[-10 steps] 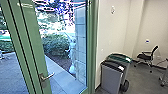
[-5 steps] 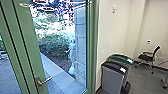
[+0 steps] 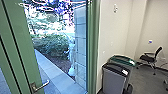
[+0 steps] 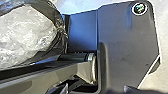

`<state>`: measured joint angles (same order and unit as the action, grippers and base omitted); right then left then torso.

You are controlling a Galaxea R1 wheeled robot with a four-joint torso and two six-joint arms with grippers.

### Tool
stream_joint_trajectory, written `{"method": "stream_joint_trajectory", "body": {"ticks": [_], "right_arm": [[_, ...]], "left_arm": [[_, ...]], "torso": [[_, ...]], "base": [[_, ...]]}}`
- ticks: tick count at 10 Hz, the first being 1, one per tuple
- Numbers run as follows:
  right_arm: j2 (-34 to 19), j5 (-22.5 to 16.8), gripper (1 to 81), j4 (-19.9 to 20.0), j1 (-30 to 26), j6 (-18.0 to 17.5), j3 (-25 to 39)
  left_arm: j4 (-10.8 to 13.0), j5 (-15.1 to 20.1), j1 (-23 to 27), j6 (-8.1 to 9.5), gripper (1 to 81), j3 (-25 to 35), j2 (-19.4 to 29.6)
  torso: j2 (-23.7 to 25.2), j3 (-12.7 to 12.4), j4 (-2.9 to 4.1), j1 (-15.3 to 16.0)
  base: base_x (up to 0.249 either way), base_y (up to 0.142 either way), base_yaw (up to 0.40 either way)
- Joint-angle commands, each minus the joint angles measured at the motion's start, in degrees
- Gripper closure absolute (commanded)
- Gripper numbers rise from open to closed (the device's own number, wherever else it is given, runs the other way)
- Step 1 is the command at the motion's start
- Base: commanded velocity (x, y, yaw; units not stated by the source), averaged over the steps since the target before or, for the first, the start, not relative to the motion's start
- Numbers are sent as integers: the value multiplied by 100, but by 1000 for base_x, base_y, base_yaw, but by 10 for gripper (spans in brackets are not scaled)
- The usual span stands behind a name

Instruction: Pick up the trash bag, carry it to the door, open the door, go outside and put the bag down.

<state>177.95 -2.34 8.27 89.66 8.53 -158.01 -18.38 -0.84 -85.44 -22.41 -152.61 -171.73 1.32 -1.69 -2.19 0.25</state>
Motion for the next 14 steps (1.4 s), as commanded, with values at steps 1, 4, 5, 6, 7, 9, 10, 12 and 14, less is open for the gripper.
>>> {"method": "stream_joint_trajectory", "body": {"ticks": [1,4,5,6,7,9,10,12,14], "right_arm": [[103,-372,10,-123,-251,70,53],[112,-372,10,-123,-251,70,61],[112,-372,10,-123,-251,70,61],[103,-372,10,-123,-251,70,53],[103,-372,10,-123,-251,78,35],[86,-372,10,-115,-233,78,26],[77,-372,10,-106,-233,70,17],[86,-372,10,-106,-251,70,35],[103,-372,10,-115,-260,70,44]], "left_arm": [[54,313,348,-27,811,12,7],[54,313,348,-27,811,12,-2],[54,313,348,-27,811,12,-2],[54,313,348,-27,811,12,-2],[45,313,348,-35,811,21,-3],[45,295,348,-27,811,30,-19],[45,295,340,-27,811,30,-20],[54,304,348,-27,811,21,-29],[72,339,348,-45,811,12,-20]], "torso": [[0,0,0,0],[0,0,0,0],[0,0,0,2],[0,0,0,0],[0,0,0,0],[0,0,0,2],[0,0,0,5],[0,0,0,0],[0,0,0,0]], "base": [[133,0,0],[117,0,0],[95,0,0],[91,0,0],[78,0,0],[0,0,0],[0,0,0],[0,0,0],[0,0,0]]}}
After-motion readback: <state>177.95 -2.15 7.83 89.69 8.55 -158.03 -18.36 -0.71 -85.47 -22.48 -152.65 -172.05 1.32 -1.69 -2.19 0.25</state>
